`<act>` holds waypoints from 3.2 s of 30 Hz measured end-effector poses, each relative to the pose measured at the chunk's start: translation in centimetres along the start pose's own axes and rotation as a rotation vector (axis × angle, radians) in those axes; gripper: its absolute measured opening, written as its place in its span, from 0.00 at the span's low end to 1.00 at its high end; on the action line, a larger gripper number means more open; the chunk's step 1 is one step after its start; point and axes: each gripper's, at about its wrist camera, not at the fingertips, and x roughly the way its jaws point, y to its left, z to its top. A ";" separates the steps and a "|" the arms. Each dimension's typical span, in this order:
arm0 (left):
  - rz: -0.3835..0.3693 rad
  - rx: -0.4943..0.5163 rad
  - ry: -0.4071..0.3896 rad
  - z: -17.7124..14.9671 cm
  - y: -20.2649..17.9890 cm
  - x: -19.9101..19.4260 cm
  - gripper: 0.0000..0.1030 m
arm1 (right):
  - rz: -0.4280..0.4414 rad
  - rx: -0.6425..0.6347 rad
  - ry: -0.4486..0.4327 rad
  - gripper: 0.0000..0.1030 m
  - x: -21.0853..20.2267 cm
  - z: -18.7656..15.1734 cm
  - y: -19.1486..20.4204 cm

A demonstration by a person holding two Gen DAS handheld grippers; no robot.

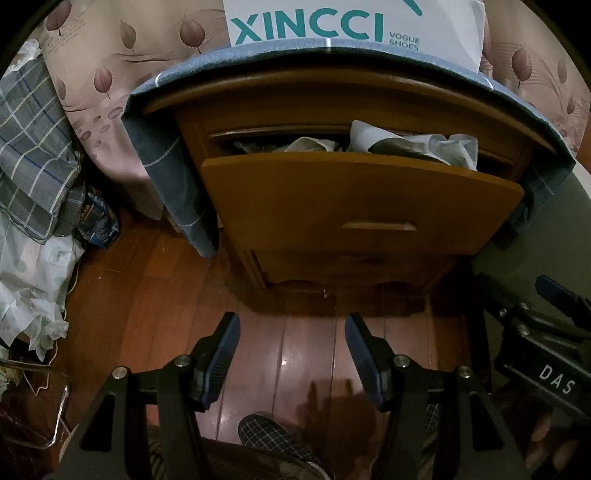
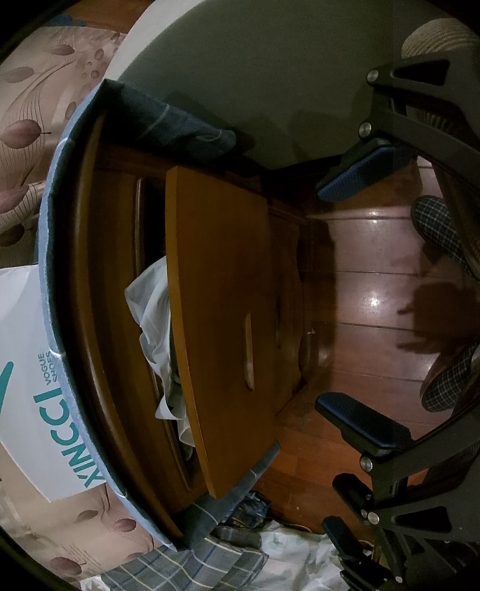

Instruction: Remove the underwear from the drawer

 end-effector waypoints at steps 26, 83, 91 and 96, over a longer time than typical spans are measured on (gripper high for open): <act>-0.121 -0.192 0.040 1.7 2.8 0.5 0.59 | 0.003 -0.008 -0.028 0.99 -3.9 3.0 -2.2; -0.471 -1.005 0.299 3.4 9.5 15.2 0.97 | 0.215 0.007 0.172 1.00 -0.6 5.1 -6.3; -0.411 -0.887 0.346 3.0 9.2 13.4 0.97 | 0.206 0.001 0.171 1.00 -0.7 5.2 -6.2; -0.380 -0.826 0.370 3.0 9.2 12.2 0.97 | 0.202 0.001 0.168 1.00 -0.8 5.1 -6.3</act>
